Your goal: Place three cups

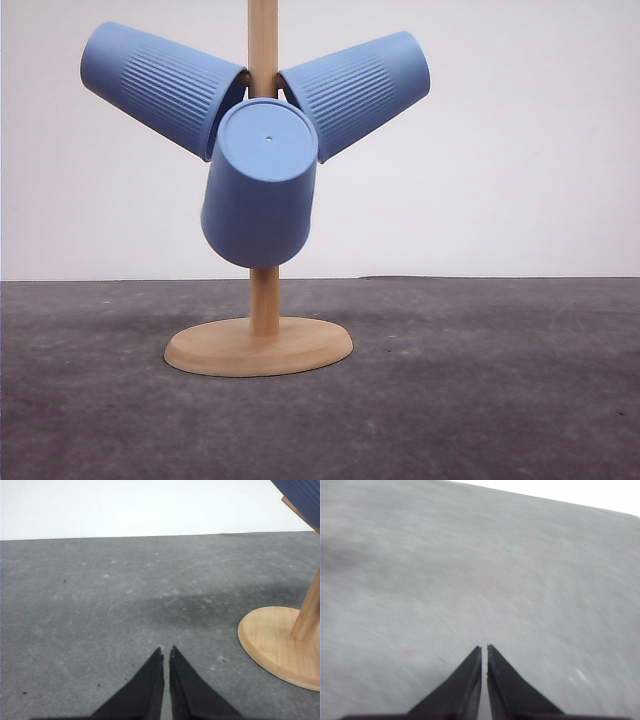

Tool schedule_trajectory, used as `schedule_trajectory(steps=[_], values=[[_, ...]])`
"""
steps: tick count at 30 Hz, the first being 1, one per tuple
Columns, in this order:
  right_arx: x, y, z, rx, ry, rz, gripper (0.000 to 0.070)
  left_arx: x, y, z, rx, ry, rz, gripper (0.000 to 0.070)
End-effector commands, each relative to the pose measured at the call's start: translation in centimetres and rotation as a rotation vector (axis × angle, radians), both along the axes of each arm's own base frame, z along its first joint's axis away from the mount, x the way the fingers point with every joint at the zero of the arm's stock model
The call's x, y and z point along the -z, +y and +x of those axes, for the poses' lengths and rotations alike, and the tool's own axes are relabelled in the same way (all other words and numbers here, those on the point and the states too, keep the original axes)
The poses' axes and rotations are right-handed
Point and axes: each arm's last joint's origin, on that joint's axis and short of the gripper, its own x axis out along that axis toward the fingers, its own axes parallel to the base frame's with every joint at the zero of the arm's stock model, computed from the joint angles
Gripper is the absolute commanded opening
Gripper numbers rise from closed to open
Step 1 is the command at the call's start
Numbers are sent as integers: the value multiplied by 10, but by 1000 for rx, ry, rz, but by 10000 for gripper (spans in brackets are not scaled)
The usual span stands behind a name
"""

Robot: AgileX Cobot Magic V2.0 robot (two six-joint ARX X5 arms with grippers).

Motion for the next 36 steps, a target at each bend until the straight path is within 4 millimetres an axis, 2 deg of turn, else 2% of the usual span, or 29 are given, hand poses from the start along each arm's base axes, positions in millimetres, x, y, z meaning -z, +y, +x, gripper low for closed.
schedule_trajectory(steps=[1, 8, 36], values=[[3, -3, -7, 53, -83, 22, 16, 4, 0, 1, -1, 2, -2, 0], [26, -8, -18, 119, -177, 27, 16, 4, 0, 1, -1, 2, -2, 0], [27, -9, -19, 148, -168, 21, 16, 3, 0, 1, -2, 1, -1, 0]])
